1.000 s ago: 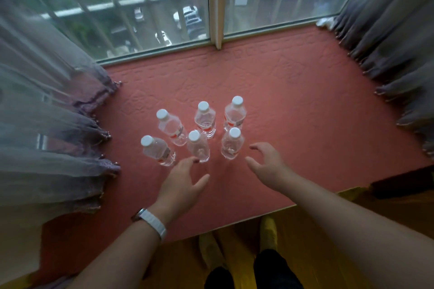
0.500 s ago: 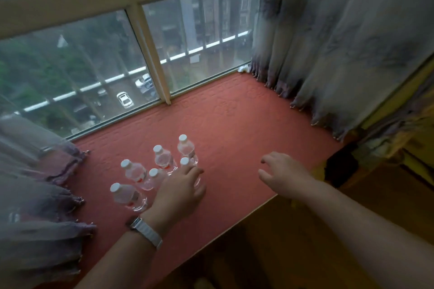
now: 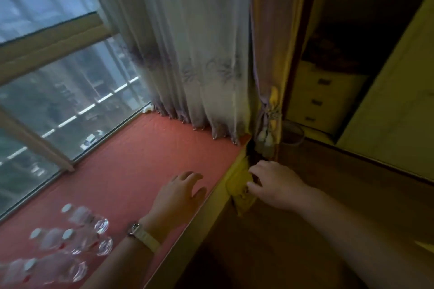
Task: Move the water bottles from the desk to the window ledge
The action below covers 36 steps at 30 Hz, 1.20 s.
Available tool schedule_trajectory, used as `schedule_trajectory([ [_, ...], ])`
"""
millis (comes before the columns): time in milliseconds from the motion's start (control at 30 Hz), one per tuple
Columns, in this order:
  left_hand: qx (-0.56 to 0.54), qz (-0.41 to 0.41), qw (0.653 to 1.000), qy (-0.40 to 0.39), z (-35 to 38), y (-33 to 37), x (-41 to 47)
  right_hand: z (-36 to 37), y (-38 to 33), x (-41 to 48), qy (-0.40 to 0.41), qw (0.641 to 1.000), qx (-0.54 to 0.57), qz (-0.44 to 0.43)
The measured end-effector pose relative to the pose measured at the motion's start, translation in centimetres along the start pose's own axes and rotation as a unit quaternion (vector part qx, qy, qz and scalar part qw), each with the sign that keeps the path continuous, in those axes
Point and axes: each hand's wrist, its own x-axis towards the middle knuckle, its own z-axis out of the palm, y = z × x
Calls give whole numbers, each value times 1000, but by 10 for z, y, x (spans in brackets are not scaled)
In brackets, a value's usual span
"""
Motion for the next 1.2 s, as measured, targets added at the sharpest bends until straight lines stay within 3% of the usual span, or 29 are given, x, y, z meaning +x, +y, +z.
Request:
schedule_trajectory([
  [200, 33, 106, 993, -38, 6, 106, 69, -19, 104, -53, 22, 992, 79, 93],
  [500, 11, 267, 960, -83, 25, 219, 159, -38, 207, -98, 61, 961, 105, 247],
  [933, -2, 414, 900, -137, 41, 361, 394, -94, 347, -42, 129, 876, 138, 445],
  [1200, 5, 484, 856, -181, 36, 456, 488, -131, 400, -24, 157, 817, 133, 538],
])
